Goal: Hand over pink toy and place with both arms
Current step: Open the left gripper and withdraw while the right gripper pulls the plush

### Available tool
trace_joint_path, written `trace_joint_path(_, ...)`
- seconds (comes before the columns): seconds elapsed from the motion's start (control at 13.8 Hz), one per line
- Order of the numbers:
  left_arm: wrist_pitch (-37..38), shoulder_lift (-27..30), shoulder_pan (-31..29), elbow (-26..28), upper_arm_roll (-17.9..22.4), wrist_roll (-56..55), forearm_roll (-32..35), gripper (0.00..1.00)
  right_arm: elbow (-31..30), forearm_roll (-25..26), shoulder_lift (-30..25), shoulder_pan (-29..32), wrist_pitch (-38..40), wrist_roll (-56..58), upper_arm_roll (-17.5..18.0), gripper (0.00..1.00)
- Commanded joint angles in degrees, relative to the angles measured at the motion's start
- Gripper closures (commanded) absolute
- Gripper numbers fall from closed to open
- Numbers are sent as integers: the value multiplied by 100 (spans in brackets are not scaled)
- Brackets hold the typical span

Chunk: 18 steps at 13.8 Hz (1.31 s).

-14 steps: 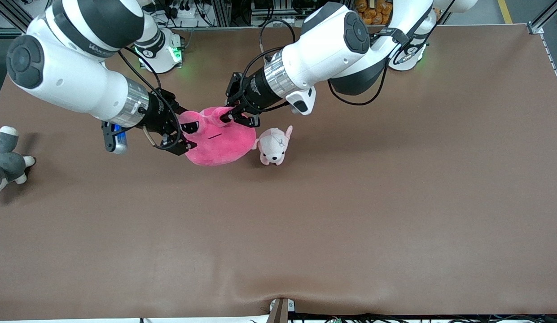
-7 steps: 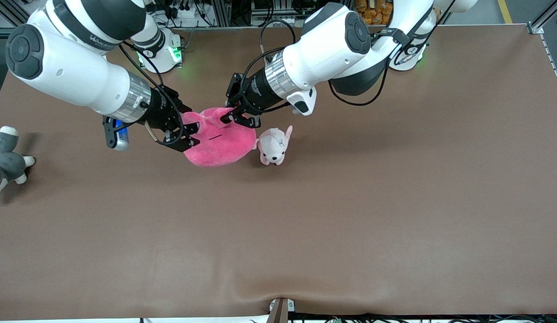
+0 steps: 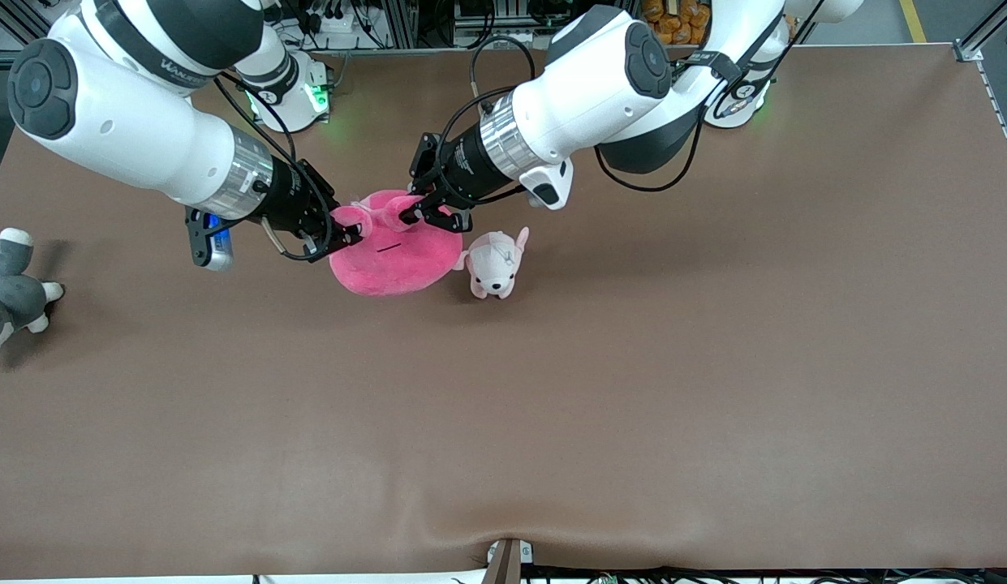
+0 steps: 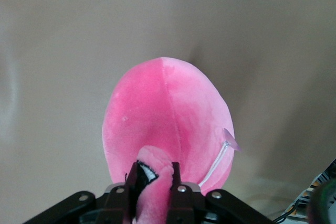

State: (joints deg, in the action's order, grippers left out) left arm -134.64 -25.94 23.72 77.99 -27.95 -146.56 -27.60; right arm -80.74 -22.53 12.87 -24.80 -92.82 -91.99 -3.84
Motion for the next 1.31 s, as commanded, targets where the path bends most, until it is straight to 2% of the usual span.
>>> trace_joint_path(0.0, -36, -43, 10, -126, 0, -92, -105, 100, 67, -77, -13, -17, 79, 119, -46, 100)
trace_joint_path(0.22, -36, -43, -34, -117, 0, -75, -105, 100, 67, -77, -4, 1, 88, 146, -46, 100)
trace_joint_path(0.29, -36, -43, -51, -117, 0, -66, -105, 74, 67, -77, -4, 10, 88, 146, -46, 100)
trace_joint_path(0.36, -27, -17, -52, -117, 0, -57, -97, 36, 67, -77, -13, 27, 88, 207, -46, 100)
trace_joint_path(0.44, 7, 1, -52, -117, 9, -49, -53, 5, 67, -85, -13, 45, 97, 295, -46, 100)
trace_joint_path(0.51, 25, 27, -52, -126, 26, -31, -35, 0, 67, -94, -13, 54, 167, 435, -64, 100)
trace_joint_path(0.73, 278, 255, -235, -126, 97, 39, 236, 0, 67, -24, -31, 254, 500, 1014, -99, 100)
trace_joint_path(0.94, 911, 493, -490, -135, 88, 161, 1148, 0, 76, 177, -83, 1070, 1141, 2505, -99, 100)
trace_joint_path(1.09, 1324, 537, -840, -135, 70, 783, 1301, 0, 76, 423, -92, 1528, 1370, 3403, -99, 100)
trace_joint_path(1.23, 1737, 607, -1227, -135, 62, 1617, 1310, 0, 76, 853, -83, 1706, 1442, 4080, -99, 100)
